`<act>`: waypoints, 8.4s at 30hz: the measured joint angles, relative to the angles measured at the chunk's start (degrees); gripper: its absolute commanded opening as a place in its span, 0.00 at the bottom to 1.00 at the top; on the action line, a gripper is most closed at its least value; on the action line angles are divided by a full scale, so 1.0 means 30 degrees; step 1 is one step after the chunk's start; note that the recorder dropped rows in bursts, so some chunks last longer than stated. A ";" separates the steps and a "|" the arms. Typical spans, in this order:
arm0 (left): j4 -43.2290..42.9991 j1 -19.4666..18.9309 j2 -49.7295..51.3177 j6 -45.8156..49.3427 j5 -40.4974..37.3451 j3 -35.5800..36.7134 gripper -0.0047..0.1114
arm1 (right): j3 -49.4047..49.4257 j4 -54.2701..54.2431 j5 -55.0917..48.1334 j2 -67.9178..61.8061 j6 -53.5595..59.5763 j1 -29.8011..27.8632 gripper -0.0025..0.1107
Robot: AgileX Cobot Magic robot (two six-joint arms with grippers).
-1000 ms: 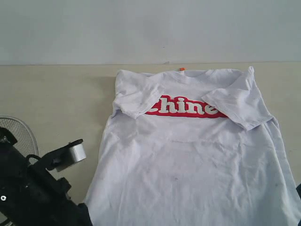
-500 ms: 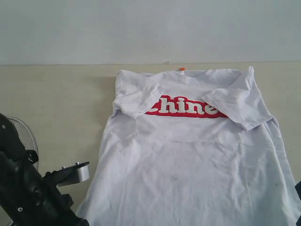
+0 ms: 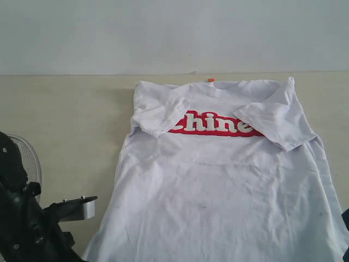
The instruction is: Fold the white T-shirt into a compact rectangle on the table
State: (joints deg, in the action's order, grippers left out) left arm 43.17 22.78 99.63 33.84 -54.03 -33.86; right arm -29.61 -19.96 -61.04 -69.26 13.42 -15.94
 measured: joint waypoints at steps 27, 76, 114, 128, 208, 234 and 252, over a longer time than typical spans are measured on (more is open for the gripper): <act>-0.1146 -0.1419 0.0000 -0.2103 0.0919 -0.0033 0.53 | 0.0000 -0.6457 0.0680 0.0000 0.5403 0.0000 0.48; -0.1868 -0.1419 0.0000 -0.3051 0.1283 -0.0033 0.53 | -0.0192 0.1550 0.1325 -0.3445 -0.0041 0.0000 0.47; -0.2421 -0.1419 0.0000 -0.2932 0.1442 -0.1379 0.53 | -0.0964 -0.0984 0.2180 -0.5375 0.2273 0.0000 0.02; -0.0584 -0.1463 0.1125 -0.1107 0.1046 -0.1544 0.53 | -0.0964 -0.0792 0.2180 -0.5375 0.2501 0.0000 0.65; 0.2385 -0.1463 0.3073 0.2615 0.0943 -0.1950 0.08 | 0.0039 -0.1430 0.2005 -0.8013 0.3017 0.0000 0.31; 0.2322 -0.1463 0.1770 0.2572 0.0141 -0.4566 0.08 | -0.1516 -0.5934 0.1027 -0.8239 0.6182 0.0000 0.02; 0.1914 -0.2082 0.1770 0.1363 0.0212 -0.8581 0.08 | -0.5642 -0.8506 0.1064 -0.8280 0.6501 0.0000 0.02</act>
State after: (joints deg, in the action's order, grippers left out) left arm 48.91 16.53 104.94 37.93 -53.39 -59.61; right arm -46.54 -45.47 -57.85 -94.10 32.92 -15.94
